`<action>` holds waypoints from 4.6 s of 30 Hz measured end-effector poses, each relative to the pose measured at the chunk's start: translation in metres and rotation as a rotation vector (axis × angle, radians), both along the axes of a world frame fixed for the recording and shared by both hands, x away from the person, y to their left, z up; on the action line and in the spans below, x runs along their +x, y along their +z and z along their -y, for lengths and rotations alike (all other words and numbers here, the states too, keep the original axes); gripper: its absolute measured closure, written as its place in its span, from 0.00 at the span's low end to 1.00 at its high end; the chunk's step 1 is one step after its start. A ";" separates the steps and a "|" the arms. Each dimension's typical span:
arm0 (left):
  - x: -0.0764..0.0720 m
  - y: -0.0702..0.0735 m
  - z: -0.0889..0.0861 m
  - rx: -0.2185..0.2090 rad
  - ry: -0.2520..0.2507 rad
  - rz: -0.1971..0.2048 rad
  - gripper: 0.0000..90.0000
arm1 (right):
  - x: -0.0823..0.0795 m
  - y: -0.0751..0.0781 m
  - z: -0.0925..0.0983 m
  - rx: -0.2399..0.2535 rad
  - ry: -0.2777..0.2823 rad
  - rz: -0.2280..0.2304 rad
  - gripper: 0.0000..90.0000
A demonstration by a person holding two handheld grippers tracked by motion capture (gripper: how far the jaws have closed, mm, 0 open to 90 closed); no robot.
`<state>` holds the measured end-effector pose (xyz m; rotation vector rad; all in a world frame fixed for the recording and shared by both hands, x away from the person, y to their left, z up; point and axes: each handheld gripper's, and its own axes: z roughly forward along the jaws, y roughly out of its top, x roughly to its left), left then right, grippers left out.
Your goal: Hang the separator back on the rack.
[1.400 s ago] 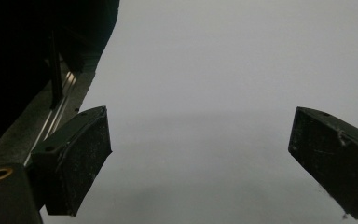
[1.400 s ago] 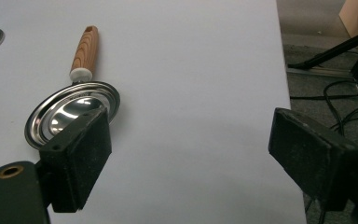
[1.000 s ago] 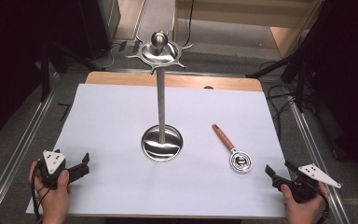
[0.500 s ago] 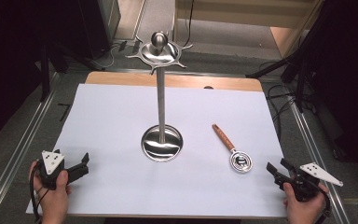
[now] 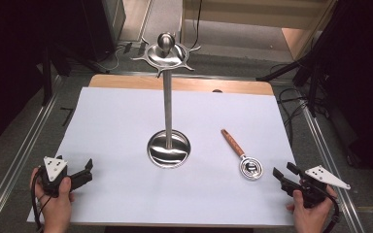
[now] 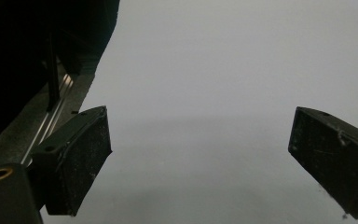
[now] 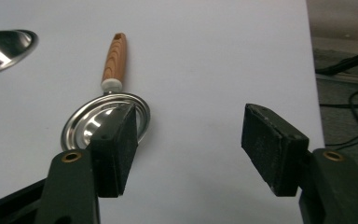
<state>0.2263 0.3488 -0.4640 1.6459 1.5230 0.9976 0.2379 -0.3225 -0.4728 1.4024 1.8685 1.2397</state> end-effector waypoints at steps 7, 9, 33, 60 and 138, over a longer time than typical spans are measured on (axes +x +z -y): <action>0.000 0.000 0.000 0.001 -0.003 -0.004 0.07 | 0.006 0.004 -0.004 0.005 0.034 -0.055 0.38; 0.000 0.000 0.001 0.005 -0.001 -0.002 0.07 | 0.007 0.006 -0.008 0.038 0.057 -0.079 0.38; 0.000 0.000 0.003 0.023 0.001 -0.001 0.07 | 0.036 0.043 -0.058 -0.139 0.144 -0.179 0.45; -0.002 0.000 0.001 0.011 0.004 0.018 0.07 | 0.085 0.065 -0.085 -0.231 0.137 -0.468 0.43; -0.010 0.000 0.003 0.025 0.002 0.092 0.15 | 0.159 0.025 -0.151 -0.402 0.176 -0.647 0.77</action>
